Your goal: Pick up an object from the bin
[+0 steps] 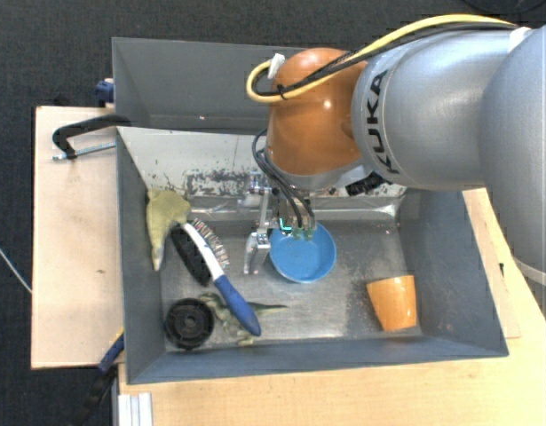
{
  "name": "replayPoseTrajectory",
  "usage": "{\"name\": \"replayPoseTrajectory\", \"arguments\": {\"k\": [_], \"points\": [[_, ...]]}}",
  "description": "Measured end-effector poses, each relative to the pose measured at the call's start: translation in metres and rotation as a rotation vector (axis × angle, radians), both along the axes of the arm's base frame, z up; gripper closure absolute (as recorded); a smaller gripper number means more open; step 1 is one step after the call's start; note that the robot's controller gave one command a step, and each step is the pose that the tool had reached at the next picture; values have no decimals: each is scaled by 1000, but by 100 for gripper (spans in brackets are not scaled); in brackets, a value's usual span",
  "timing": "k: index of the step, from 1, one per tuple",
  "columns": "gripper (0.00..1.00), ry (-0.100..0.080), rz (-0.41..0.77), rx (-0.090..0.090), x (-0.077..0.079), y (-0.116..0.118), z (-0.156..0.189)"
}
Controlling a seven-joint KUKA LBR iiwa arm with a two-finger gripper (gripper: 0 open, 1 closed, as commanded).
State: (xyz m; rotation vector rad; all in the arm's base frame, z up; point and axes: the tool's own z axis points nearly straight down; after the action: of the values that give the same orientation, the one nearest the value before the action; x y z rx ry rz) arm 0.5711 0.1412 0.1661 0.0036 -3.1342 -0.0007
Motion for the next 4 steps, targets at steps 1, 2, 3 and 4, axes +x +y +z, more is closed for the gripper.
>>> {"name": "replayPoseTrajectory", "arguments": {"k": [1,2,3,4], "points": [[0,-18,-6,3,-10,6,-64],[0,-6,-25,-4,-42,-105,-47],[0,-10,-30,5,-31,-152,-93],[100,-4,-26,2,-32,-151,-90]]}}
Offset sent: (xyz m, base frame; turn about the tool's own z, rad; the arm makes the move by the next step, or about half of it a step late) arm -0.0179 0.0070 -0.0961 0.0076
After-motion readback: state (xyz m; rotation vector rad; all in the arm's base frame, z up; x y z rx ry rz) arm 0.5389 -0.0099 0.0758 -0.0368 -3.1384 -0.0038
